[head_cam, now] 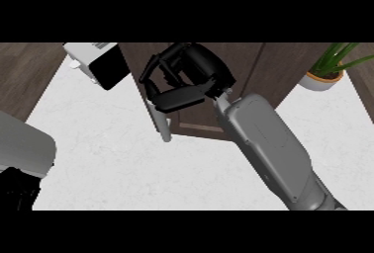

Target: Pick up the bottled water, place it into the cabinet and close the cabinet

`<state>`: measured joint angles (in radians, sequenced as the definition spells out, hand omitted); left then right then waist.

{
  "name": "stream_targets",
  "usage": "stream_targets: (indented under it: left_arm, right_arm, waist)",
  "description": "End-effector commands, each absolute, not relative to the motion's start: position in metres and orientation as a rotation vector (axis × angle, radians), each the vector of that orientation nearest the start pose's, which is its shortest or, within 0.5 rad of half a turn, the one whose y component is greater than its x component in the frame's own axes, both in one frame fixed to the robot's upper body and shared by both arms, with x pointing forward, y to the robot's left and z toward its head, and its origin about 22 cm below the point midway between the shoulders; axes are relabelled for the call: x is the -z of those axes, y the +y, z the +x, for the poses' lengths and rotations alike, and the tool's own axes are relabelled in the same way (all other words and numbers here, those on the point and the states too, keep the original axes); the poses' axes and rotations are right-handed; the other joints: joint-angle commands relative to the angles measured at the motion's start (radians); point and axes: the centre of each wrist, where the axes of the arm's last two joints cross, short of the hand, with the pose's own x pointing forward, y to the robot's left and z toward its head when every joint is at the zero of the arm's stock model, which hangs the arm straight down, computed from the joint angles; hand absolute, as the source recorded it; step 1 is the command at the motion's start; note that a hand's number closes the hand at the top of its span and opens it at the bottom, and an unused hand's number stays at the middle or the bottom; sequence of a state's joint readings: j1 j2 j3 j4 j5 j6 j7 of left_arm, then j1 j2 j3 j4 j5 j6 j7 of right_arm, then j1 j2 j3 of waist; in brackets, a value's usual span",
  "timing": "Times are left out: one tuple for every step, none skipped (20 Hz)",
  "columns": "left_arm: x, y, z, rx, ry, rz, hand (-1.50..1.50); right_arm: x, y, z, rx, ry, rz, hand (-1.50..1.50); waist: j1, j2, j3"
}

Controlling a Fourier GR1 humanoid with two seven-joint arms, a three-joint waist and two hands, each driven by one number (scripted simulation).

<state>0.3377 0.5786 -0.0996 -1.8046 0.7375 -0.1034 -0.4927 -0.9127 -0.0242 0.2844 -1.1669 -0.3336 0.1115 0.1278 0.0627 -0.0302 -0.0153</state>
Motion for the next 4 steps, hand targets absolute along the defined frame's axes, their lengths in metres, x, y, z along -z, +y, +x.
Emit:
stream_targets:
  left_arm:
    - [-0.042, 0.33, 0.164, -0.1, -1.896, -0.294, 1.5]
    - [-0.044, 0.334, 0.165, -0.102, -1.894, -0.291, 1.5]
    - [-0.039, 0.334, 0.168, -0.108, -1.909, -0.289, 1.5]
    - [-0.039, 0.331, 0.17, -0.108, -1.887, -0.28, 1.5]
  right_arm:
    - [-0.148, -0.112, 0.41, -0.453, -1.644, 0.368, 1.5]
    - [-0.158, -0.107, 0.412, -0.455, -1.649, 0.368, 1.5]
    - [-0.143, -0.117, 0.412, -0.457, -1.653, 0.364, 1.5]
    - [-0.151, -0.105, 0.411, -0.463, -1.659, 0.382, 1.5]
  waist:
    - [-0.018, 0.053, 0.015]
    - [-0.019, 0.05, 0.015]
    - [-0.024, 0.057, 0.014]
    - [-0.029, 0.053, 0.014]
